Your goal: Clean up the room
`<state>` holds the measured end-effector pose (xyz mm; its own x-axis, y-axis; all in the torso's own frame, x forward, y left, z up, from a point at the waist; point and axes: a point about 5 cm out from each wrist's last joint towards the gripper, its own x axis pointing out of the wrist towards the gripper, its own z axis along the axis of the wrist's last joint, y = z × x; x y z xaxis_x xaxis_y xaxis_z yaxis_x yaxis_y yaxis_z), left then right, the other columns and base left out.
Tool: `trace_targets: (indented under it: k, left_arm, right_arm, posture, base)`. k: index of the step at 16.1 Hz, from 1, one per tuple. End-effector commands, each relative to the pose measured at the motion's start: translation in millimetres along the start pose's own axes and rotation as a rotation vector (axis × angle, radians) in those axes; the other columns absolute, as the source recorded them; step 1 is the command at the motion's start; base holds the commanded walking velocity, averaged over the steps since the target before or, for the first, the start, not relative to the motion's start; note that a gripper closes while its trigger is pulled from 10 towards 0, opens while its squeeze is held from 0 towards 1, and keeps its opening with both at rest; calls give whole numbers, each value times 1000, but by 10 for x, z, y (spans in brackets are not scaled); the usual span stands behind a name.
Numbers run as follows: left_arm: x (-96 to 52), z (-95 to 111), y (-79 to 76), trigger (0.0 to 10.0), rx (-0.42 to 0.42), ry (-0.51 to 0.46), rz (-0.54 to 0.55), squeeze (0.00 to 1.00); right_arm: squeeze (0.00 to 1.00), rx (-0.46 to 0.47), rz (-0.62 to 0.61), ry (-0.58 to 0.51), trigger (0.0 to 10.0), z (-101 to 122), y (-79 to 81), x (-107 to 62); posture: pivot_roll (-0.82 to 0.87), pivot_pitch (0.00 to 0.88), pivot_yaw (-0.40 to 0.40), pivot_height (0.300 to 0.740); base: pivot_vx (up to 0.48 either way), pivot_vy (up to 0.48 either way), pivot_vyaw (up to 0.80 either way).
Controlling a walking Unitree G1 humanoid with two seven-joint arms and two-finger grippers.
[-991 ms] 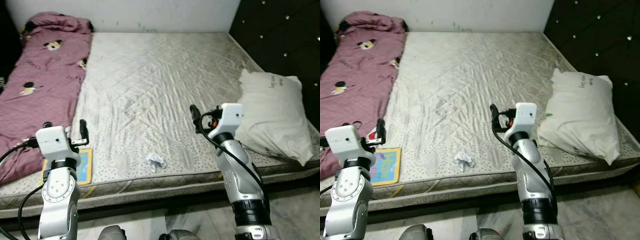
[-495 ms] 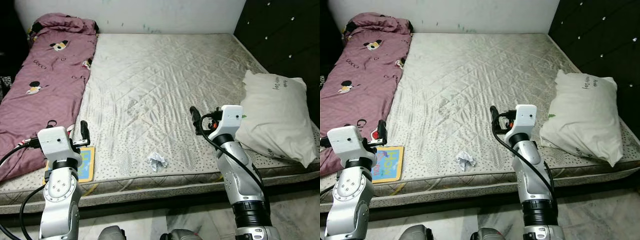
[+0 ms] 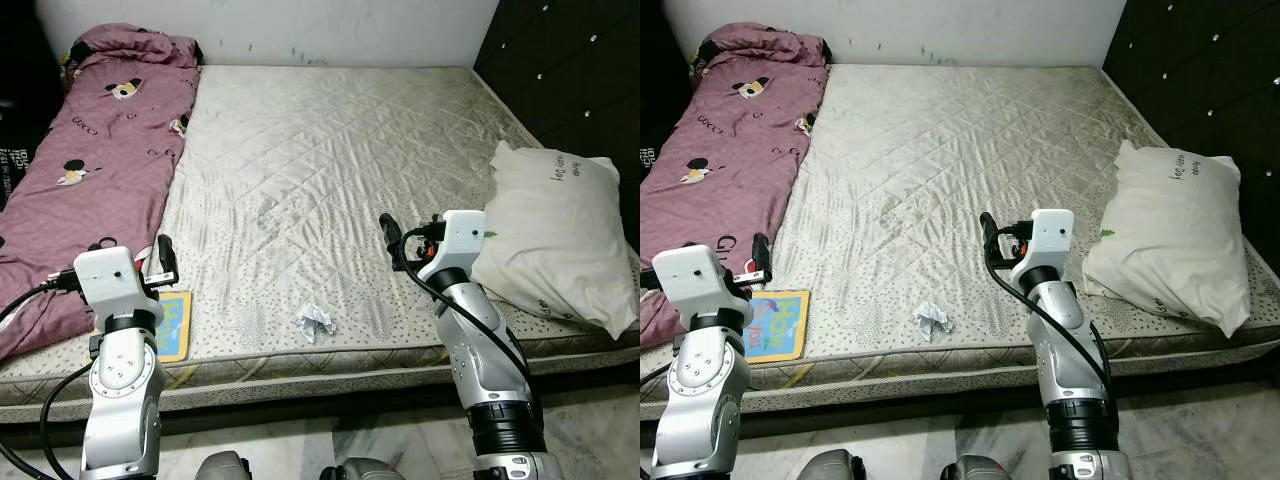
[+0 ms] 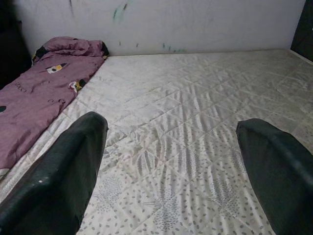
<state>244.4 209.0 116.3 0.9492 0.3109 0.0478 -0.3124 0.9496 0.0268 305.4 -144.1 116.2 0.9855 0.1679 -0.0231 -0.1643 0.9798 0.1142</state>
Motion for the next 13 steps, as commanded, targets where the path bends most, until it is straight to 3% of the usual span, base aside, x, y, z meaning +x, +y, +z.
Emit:
trace_targets:
  k: [1,7,13]
  left_arm:
    - [6,-19,5,10000,9,7,13,0]
    - [17,-42,42,10000,-9,19,44,0]
    - [26,-52,45,10000,-14,28,42,0]
  right_arm:
    - [0,-3,16,-15,10000,60,23,21]
    - [0,-9,31,-10,10000,52,35,35]
    - [0,-11,45,-11,10000,55,61,54]
  posture:
    - [-52,29,-60,700]
    - [-51,22,-67,620]
    - [-49,17,-67,615]
  base:
    - [0,0,0]
    - [0,0,0]
    - [0,0,0]
